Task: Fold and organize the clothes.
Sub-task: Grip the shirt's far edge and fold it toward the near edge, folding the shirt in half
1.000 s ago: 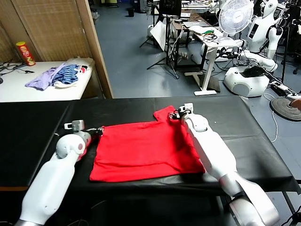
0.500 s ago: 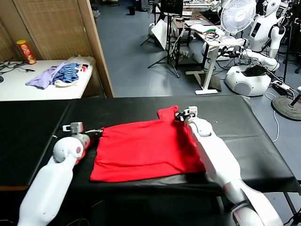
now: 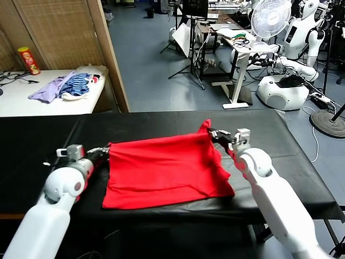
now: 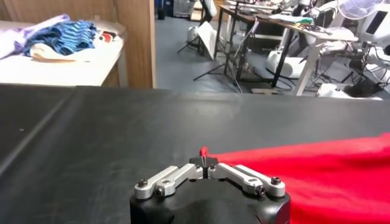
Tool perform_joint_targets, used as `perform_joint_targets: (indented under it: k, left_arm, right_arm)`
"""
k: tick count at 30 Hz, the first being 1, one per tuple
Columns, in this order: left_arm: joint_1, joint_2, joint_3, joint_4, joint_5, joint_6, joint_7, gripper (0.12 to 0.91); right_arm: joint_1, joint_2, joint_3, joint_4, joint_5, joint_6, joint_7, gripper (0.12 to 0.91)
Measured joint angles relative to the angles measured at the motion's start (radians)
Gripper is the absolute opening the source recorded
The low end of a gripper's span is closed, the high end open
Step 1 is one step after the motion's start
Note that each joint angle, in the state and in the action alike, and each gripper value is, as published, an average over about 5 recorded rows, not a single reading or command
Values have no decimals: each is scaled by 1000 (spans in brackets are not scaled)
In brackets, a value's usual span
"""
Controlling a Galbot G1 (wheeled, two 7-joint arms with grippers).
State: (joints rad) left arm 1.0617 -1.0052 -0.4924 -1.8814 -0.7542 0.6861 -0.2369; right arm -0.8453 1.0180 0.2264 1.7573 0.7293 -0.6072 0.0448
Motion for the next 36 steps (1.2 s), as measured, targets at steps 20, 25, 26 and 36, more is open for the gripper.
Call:
perform_joint_targets:
  k: [20,25,26,36]
  left_arm:
    - [350,-25,-97,-259,177,13,9,127]
    - [410,-45,-96,-284,192,19,10,135]
    - [417,-48,-96,-289,192,20,9,160]
    - [447,-66,-122,-355,150,33,0,653]
  right_arm:
    - [-244,-58,57,206,-87,-130,63,124]
    - [-283,-72,86,235,-78,-130,42,297]
    - [-289,-75,94,242,-73,-130,39,347]
    - [-264,-51,160,247,-60,-78,65,783]
